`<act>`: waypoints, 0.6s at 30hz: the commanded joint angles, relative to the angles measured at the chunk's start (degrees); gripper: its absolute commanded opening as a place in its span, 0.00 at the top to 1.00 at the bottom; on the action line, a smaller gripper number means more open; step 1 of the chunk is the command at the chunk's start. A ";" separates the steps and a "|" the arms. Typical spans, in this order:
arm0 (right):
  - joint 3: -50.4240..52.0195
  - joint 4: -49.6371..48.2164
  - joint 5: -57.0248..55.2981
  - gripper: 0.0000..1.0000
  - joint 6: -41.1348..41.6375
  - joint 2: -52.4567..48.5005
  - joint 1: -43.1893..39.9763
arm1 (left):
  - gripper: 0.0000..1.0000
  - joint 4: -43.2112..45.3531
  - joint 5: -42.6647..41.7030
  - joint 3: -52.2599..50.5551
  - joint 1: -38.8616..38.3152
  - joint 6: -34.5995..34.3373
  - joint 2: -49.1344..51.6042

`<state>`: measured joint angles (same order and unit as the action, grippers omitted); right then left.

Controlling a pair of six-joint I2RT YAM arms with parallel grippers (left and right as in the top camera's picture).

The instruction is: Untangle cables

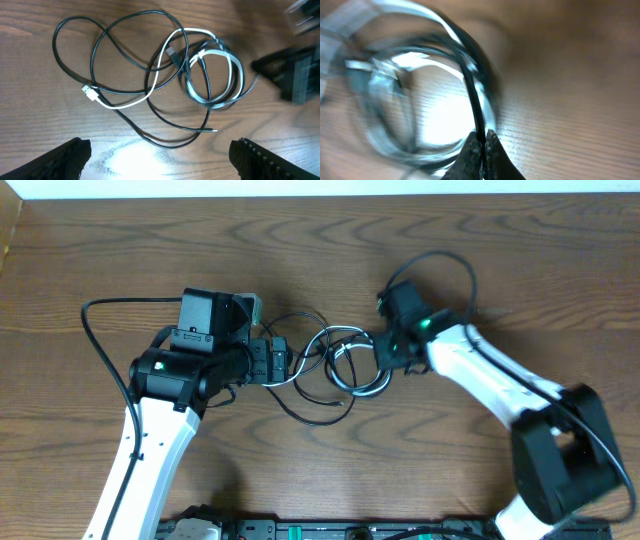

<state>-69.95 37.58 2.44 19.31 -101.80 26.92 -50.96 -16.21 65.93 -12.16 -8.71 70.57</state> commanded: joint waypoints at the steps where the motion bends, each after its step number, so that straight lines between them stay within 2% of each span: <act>1: -7.41 0.59 8.11 0.99 -1.40 9.27 -2.75 | 0.06 0.35 0.09 0.74 -0.20 1.11 0.17; 3: -8.50 0.61 7.13 0.99 -1.55 12.94 -4.28 | 0.06 0.72 0.07 0.74 -0.20 1.11 0.17; 4: -8.50 1.42 1.11 0.99 1.05 15.72 -5.33 | 0.06 0.90 -0.79 0.74 -0.20 1.11 0.17; 6: -8.48 2.95 -2.97 0.99 2.84 17.49 -6.01 | 0.06 1.11 -1.64 0.74 -0.20 1.11 0.17; 10: -8.48 5.66 -2.99 0.99 3.02 18.58 -6.25 | 0.06 2.08 -3.04 0.72 -0.20 1.11 0.17; 14: -8.48 6.91 6.47 0.99 2.05 18.53 -6.21 | 0.06 3.82 -6.38 0.68 -0.20 1.14 0.39; 18: -8.48 3.41 16.41 0.99 -0.76 18.56 -6.19 | 0.06 5.60 -10.80 0.68 -0.20 1.11 1.51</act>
<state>-78.24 42.98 8.80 20.38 -83.61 20.86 -46.13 -21.80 65.93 -12.19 -8.69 70.91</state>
